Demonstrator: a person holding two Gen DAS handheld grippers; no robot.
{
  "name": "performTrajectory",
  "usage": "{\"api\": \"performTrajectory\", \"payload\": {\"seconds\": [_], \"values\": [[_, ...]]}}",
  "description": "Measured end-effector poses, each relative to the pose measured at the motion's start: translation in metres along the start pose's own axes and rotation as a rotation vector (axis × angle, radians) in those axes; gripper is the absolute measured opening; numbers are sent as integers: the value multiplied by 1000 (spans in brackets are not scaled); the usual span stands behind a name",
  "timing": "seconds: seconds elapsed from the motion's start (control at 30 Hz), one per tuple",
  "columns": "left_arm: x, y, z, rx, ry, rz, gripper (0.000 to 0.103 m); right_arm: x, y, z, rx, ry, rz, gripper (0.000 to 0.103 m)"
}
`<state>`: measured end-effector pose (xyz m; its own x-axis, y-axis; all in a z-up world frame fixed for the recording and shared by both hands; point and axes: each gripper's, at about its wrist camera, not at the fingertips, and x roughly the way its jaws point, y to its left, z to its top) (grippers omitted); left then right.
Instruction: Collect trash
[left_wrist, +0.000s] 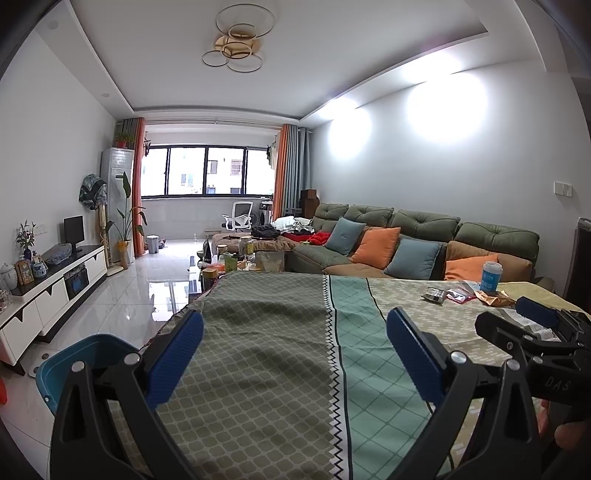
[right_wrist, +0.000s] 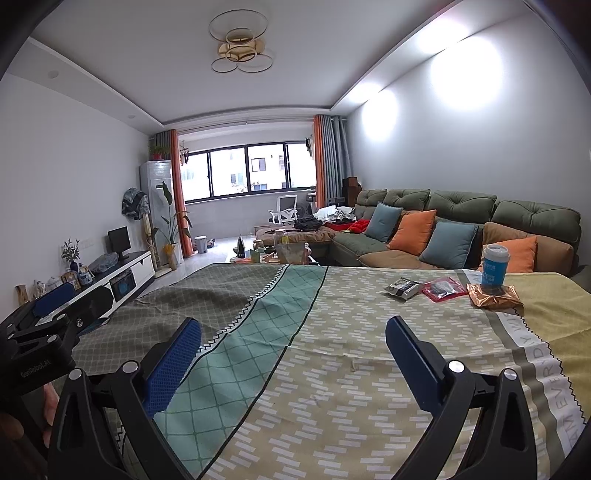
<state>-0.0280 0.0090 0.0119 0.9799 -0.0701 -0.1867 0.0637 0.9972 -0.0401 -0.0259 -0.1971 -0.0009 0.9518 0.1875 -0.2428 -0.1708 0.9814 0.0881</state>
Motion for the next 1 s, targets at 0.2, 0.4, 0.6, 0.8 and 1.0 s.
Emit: {"api": "performTrajectory", "payload": {"seconds": [0.2, 0.4, 0.6, 0.8, 1.0], "values": [[-1, -1, 1, 7, -10, 9, 100, 1, -1, 1, 2, -2, -2, 100], [-2, -1, 1, 6, -12, 9, 100, -1, -1, 2, 6, -7, -5, 100], [-1, -1, 0, 6, -14, 12, 100, -3, 0, 3, 5, -11, -8, 100], [-1, 0, -1, 7, -13, 15, 100, -5, 1, 3, 2, -12, -6, 100], [-2, 1, -2, 2, -11, 13, 100, -5, 2, 2, 3, -11, -5, 100]]}}
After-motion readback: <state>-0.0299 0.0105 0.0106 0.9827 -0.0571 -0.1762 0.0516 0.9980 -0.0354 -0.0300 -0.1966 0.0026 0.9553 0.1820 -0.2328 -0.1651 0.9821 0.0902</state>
